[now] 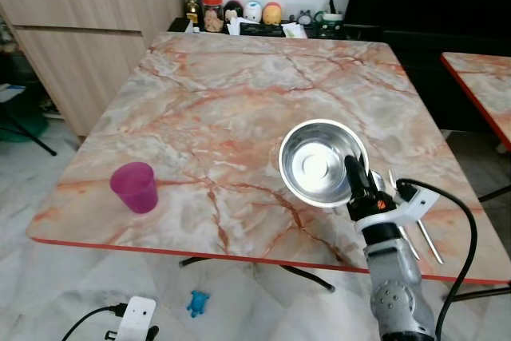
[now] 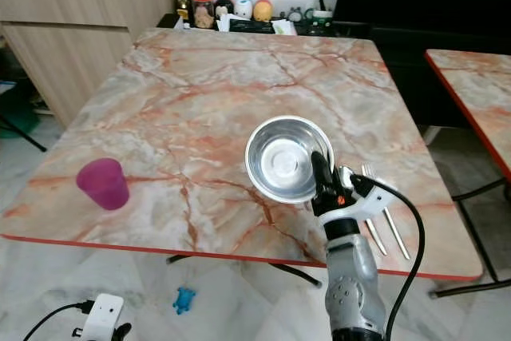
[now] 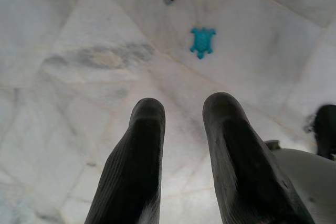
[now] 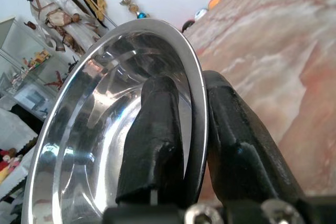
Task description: Setting the table
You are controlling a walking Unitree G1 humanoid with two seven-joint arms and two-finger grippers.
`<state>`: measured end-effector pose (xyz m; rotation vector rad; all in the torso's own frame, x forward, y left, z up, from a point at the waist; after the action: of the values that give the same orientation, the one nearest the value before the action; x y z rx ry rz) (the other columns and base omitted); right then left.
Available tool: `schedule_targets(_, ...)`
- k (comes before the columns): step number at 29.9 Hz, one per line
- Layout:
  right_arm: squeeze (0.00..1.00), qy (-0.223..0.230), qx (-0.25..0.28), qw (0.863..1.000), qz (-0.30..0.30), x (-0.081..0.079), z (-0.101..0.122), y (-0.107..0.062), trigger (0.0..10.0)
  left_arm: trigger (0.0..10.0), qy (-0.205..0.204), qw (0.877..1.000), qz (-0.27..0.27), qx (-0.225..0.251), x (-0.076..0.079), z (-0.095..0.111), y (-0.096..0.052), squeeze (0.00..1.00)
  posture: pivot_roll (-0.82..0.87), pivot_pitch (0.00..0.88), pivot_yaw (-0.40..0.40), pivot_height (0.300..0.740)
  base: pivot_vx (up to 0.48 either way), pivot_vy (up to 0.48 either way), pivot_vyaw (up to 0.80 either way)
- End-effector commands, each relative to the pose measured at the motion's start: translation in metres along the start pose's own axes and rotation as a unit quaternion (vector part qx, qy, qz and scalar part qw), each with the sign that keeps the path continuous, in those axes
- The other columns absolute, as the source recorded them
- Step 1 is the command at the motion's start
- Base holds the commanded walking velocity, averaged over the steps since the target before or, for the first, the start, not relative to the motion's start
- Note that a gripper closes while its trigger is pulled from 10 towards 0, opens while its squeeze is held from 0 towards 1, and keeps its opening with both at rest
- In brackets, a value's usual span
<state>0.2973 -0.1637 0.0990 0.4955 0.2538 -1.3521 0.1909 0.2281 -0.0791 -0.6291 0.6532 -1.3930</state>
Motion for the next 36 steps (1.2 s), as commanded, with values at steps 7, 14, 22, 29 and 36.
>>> schedule_targets(7, 0.0, -0.026, 0.027, 0.999, -0.008, 0.009, 0.018, 0.002, 10.0, 10.0, 0.001, 1.0, -0.007, -0.008, 0.008, -0.002, 0.001, 0.0, 0.14, 0.0, -0.012, 0.74, 0.0, -0.034, 0.0)
schedule_targets(14, 0.0, -0.03, 0.027, 0.999, 0.006, 0.006, 0.025, 0.013, 10.0, 10.0, -0.015, 1.0, 0.003, -0.002, 0.009, 0.003, 0.003, 0.0, 0.13, 0.0, -0.064, 0.74, 0.0, -0.159, 0.0)
schedule_targets(22, 0.0, -0.03, 0.019, 0.999, 0.025, -0.001, 0.024, 0.02, 10.0, 10.0, -0.028, 1.0, 0.008, 0.002, 0.012, 0.004, 0.004, 0.0, 0.13, 0.0, -0.083, 0.74, 0.0, -0.341, 0.0)
schedule_targets(29, 0.0, -0.029, 0.028, 0.999, 0.015, 0.0, 0.025, 0.016, 10.0, 10.0, -0.017, 1.0, -0.005, -0.004, 0.018, 0.002, 0.004, 0.0, 0.11, 0.0, -0.053, 0.74, 0.0, -0.364, 0.0)
schedule_targets(36, 0.0, -0.019, 0.032, 0.999, 0.009, 0.0, 0.025, 0.016, 10.0, 10.0, -0.016, 1.0, -0.005, -0.001, 0.018, 0.004, 0.004, 0.0, 0.12, 0.0, -0.058, 0.74, 0.0, -0.363, 0.0)
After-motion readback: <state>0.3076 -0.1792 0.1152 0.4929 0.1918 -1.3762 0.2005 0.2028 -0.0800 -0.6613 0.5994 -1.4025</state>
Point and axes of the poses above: a point about 5 cm out from each wrist's last joint towards the gripper, its own y axis pointing out of the wrist towards the gripper, its own z axis along the axis of the wrist's last joint, x = y × z, the point moved 1 cm from there along y, pointing out of the wrist towards the gripper, and after that the axes turned 14 degrees about -y, right-handed, at the moved point
